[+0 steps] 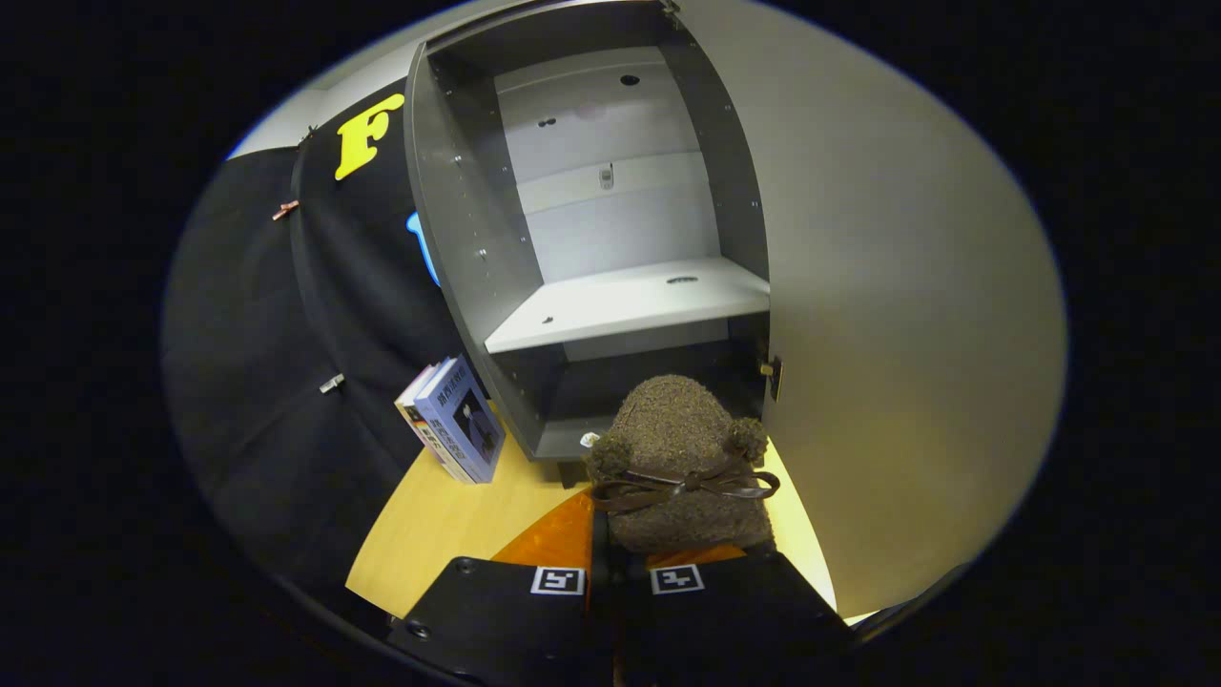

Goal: Open the shoe cabinet door, grab the shoes and put them into the shoe cabinet, then close the shoe cabinet door.

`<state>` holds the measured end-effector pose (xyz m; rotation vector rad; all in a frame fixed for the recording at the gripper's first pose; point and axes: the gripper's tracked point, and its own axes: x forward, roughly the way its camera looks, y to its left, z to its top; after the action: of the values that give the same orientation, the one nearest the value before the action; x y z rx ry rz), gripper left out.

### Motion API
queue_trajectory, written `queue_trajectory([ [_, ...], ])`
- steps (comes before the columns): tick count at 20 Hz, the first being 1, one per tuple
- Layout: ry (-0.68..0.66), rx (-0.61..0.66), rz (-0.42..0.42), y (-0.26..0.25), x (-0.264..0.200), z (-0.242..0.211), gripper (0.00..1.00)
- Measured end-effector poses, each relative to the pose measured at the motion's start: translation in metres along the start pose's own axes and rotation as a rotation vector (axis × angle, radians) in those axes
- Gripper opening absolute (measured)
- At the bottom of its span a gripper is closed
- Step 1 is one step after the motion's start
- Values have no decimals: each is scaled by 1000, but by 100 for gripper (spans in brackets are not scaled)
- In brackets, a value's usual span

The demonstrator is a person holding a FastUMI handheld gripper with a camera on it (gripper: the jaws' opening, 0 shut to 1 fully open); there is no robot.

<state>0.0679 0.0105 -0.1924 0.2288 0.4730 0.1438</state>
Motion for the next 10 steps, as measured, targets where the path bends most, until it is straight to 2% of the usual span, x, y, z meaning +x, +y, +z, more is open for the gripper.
queue_trajectory([
  [5,-2,0,27,21,-8,51,11],
  [10,-4,-32,56,44,26,117,10],
])
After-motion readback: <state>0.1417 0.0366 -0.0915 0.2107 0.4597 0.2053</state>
